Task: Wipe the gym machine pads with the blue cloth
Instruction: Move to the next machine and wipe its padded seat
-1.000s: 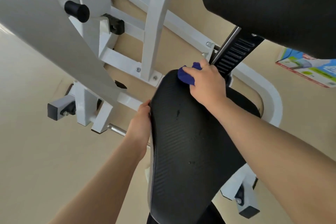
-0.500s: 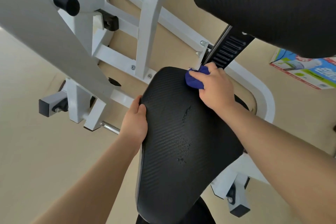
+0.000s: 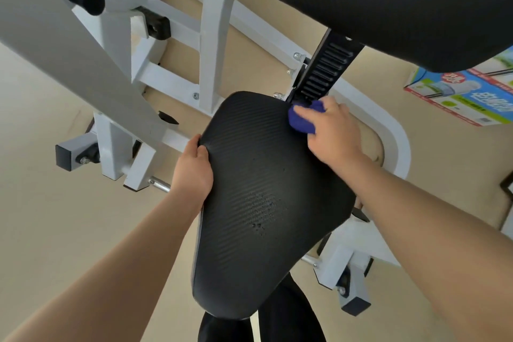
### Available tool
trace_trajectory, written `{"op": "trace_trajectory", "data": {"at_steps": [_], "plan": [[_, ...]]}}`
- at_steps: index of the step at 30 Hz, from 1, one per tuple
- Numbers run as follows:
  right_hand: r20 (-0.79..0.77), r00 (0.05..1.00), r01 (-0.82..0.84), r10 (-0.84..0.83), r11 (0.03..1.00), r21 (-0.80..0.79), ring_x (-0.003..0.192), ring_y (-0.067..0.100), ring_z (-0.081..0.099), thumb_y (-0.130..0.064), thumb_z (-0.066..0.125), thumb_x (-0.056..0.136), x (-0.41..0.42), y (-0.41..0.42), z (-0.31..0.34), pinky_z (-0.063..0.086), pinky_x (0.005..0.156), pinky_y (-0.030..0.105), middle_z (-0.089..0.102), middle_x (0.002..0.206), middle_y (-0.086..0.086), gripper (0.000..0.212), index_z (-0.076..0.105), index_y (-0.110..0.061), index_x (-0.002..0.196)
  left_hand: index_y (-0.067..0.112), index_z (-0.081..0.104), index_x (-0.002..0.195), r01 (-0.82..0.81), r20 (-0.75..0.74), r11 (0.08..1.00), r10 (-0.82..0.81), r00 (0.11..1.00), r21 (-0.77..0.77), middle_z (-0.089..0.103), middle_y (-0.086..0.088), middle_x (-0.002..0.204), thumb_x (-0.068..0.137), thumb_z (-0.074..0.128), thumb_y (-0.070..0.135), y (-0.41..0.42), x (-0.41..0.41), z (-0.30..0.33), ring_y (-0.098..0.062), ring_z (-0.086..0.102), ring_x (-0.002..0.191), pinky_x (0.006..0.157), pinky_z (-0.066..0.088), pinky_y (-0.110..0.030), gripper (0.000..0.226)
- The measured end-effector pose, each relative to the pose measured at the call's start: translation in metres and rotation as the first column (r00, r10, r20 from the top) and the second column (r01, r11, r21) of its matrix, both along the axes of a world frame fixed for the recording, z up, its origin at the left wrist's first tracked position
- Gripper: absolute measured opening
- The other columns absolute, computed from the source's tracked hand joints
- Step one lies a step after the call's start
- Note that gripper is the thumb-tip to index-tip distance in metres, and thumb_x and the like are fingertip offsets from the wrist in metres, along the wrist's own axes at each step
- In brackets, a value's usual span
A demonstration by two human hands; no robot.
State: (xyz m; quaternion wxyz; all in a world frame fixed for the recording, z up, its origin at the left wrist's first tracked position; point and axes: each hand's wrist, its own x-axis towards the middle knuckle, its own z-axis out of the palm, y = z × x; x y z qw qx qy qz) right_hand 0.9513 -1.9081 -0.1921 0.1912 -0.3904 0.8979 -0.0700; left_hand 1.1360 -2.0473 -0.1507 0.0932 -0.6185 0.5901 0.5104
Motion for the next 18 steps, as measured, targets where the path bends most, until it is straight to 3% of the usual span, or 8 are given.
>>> {"op": "trace_trajectory", "data": {"at_steps": [3, 7, 9, 11, 13, 15, 18], "plan": [[-0.016, 1.0, -0.001, 0.001, 1.0, 0.021, 0.104, 0.037, 0.046, -0.013, 0.058, 0.08, 0.006, 0.002, 0.004, 0.047, 0.081, 0.043, 0.046, 0.123, 0.014, 0.055, 0.05, -0.03, 0.132, 0.025, 0.031, 0.144, 0.062, 0.04, 0.997, -0.06, 0.997, -0.052, 0.044, -0.004, 0.142, 0.101, 0.022, 0.025, 0.0, 0.0, -0.002, -0.023, 0.043, 0.125, 0.092, 0.029, -0.027, 0.044], [0.067, 0.947, -0.306, 0.314, 0.946, -0.108, 0.086, 0.036, 0.055, -0.014, 0.072, 0.064, 0.068, 0.035, 0.036, 0.051, 0.066, 0.043, 0.056, 0.112, 0.016, 0.061, 0.057, -0.022, 0.123, 0.021, 0.032, 0.143, 0.093, 0.084, 0.991, -0.085, 0.993, -0.101, 0.045, -0.009, 0.14, 0.101, 0.02, 0.024, 0.008, -0.004, 0.005, -0.028, 0.044, 0.125, 0.097, 0.032, -0.033, 0.044], [0.169, 0.867, -0.455, 0.468, 0.883, -0.115, 0.091, 0.032, 0.057, -0.014, 0.075, 0.065, 0.081, 0.052, 0.043, 0.053, 0.068, 0.043, 0.057, 0.119, 0.013, 0.066, 0.055, -0.023, 0.128, 0.014, 0.042, 0.134, 0.188, 0.185, 0.963, -0.153, 0.971, -0.193, 0.05, -0.016, 0.132, 0.1, 0.02, 0.023, 0.01, -0.005, 0.008, -0.034, 0.045, 0.119, 0.095, 0.034, -0.039, 0.041], [0.157, 0.814, -0.553, 0.559, 0.829, -0.081, 0.094, 0.032, 0.055, -0.013, 0.074, 0.067, 0.066, 0.057, 0.042, 0.051, 0.071, 0.043, 0.055, 0.121, 0.013, 0.069, 0.052, -0.025, 0.131, 0.01, 0.045, 0.125, 0.248, 0.288, 0.939, -0.176, 0.942, -0.239, 0.048, -0.02, 0.128, 0.099, 0.02, 0.023, 0.011, -0.008, 0.009, -0.038, 0.042, 0.119, 0.099, 0.034, -0.048, 0.039], [0.055, 0.875, -0.483, 0.482, 0.875, 0.015, 0.097, 0.035, 0.052, -0.013, 0.069, 0.07, 0.035, 0.058, 0.032, 0.046, 0.074, 0.043, 0.052, 0.122, 0.014, 0.068, 0.047, -0.029, 0.133, 0.008, 0.044, 0.12, 0.198, 0.296, 0.952, -0.125, 0.947, -0.231, 0.049, -0.021, 0.124, 0.098, 0.021, 0.026, 0.015, -0.009, 0.01, -0.04, 0.043, 0.116, 0.102, 0.032, -0.053, 0.037], [-0.033, 0.961, -0.27, 0.276, 0.953, 0.137, 0.108, 0.036, 0.047, -0.015, 0.059, 0.08, -0.003, 0.063, 0.018, 0.044, 0.082, 0.042, 0.045, 0.129, 0.012, 0.066, 0.038, -0.035, 0.138, 0.011, 0.04, 0.115, 0.12, 0.207, 0.968, -0.074, 0.976, -0.221, 0.054, -0.017, 0.119, 0.095, 0.026, 0.031, 0.025, -0.005, 0.014, -0.039, 0.048, 0.112, 0.1, 0.034, -0.056, 0.031], [0.018, 1.0, 0.017, -0.022, 0.976, 0.217, 0.115, 0.036, 0.042, -0.013, 0.054, 0.085, -0.021, 0.069, 0.011, 0.045, 0.089, 0.044, 0.042, 0.132, 0.014, 0.064, 0.035, -0.035, 0.141, 0.021, 0.021, 0.144, 0.143, 0.083, 0.967, -0.128, 0.988, -0.212, 0.041, -0.003, 0.143, 0.094, 0.038, 0.03, 0.046, 0.007, 0.02, -0.031, 0.039, 0.13, 0.108, 0.03, -0.053, 0.053]]}}
